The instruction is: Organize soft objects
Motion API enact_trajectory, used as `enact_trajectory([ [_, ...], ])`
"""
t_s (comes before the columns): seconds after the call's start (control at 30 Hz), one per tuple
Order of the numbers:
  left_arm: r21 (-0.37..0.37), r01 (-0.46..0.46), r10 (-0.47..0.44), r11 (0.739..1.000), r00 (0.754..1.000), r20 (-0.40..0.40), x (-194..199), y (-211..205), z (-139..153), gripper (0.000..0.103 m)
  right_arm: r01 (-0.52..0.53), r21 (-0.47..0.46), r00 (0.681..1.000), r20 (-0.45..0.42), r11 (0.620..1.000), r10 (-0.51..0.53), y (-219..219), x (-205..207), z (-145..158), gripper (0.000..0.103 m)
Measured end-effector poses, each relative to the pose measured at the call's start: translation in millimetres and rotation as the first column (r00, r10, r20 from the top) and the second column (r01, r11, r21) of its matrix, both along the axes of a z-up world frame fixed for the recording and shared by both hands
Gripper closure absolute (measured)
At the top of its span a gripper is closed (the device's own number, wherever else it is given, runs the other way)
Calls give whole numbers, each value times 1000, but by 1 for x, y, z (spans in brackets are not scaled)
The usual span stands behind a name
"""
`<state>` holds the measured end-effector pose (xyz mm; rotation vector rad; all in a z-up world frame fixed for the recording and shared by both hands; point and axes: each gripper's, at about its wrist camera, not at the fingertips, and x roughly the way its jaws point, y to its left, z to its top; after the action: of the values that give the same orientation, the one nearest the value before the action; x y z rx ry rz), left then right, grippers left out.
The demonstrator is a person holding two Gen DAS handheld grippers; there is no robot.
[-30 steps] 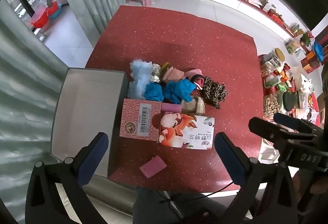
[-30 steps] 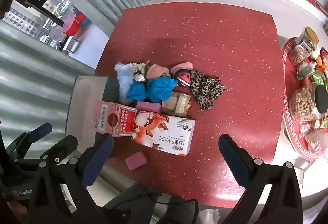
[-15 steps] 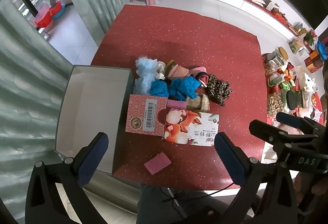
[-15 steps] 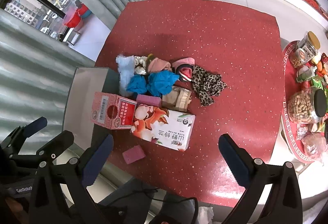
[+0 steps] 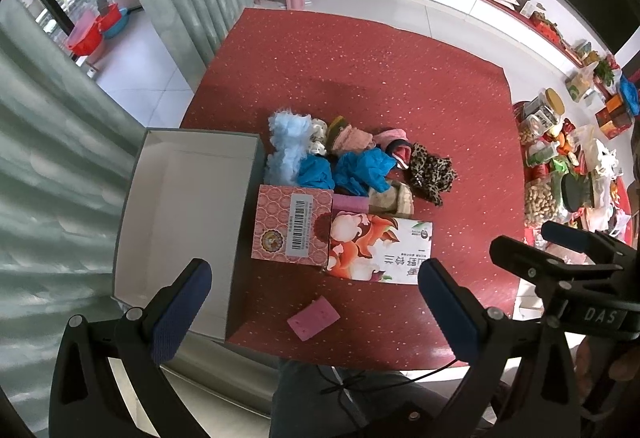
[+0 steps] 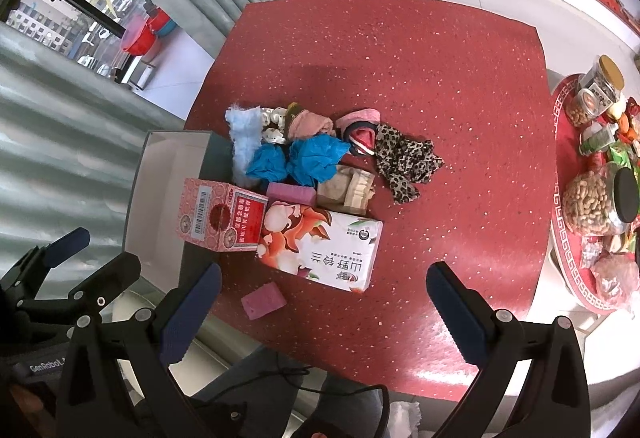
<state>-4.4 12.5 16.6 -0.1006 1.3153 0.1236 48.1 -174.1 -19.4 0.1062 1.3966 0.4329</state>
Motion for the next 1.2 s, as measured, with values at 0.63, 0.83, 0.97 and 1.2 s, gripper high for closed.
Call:
enact_trajectory([
  [0.63, -17, 144, -144, 989, 988, -46, 52, 31, -23, 0, 167, -31, 984, -61, 985, -169, 13, 20, -25, 0],
  [0.83, -47, 220, -222, 974, 972, -71, 84, 44, -46, 0, 254, -68, 962, -87, 965, -260, 17, 31, -41, 0],
  [0.97, -60, 233, -237, 971, 967, -89, 110, 58, -64, 0, 309, -90, 943, -102, 947, -317, 15, 38, -52, 0],
  [1.2, -39, 282, -284, 959, 953, -104, 148, 69, -91, 0, 369, -113, 917, -120, 923, -381, 7, 52, -69, 0],
])
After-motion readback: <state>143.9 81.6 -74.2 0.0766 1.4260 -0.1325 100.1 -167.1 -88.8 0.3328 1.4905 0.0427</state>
